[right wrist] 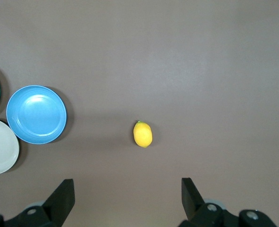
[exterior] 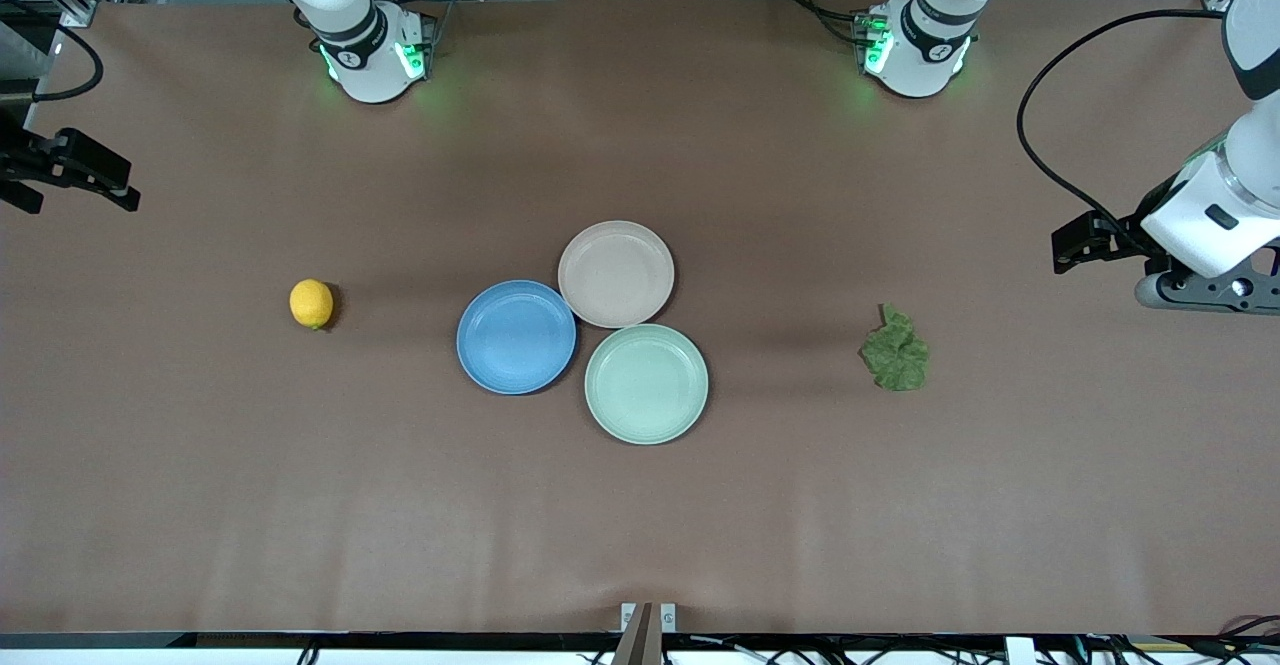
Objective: Pick lemon and lettuce from blue and beige plates
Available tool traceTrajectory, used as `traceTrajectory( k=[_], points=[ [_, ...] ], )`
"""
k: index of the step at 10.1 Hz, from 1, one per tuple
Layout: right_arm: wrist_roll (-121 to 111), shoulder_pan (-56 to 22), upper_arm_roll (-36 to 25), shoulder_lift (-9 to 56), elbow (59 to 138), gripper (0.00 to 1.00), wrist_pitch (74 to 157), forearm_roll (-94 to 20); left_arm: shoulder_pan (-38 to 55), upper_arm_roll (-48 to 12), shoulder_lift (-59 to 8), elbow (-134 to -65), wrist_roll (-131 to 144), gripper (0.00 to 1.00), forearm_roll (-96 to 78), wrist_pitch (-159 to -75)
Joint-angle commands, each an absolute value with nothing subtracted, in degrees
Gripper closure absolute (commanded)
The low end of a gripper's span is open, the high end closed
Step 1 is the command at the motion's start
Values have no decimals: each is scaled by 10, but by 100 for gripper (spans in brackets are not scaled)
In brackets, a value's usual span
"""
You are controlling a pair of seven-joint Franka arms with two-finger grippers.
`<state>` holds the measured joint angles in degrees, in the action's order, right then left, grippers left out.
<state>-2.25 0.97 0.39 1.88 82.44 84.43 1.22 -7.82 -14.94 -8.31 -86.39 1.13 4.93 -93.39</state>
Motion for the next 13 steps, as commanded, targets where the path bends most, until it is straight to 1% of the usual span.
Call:
traceTrajectory(
  k=[1,3,5,7,10,12,13],
  points=[
    [-15,18,10,20,817,0,841,14,-84,-152,-55,-872,8,0,55,-930],
    [-15,18,10,20,817,0,841,14,-84,-139,-36,-878,4,0,54,-928],
    [-15,18,10,20,817,0,841,14,-63,-114,-25,-876,4,0,54,-918],
    [-15,18,10,24,817,0,842,14,-42,-102,-15,-876,7,0,54,-909],
    [-15,18,10,25,817,0,851,14,-33,-100,-7,-877,7,0,50,-903],
    [-16,17,10,25,817,0,850,14,-8,-63,-3,-876,4,0,36,-894],
    [-16,15,11,25,817,0,850,14,-8,-57,-4,-878,3,0,29,-891]
  ],
)
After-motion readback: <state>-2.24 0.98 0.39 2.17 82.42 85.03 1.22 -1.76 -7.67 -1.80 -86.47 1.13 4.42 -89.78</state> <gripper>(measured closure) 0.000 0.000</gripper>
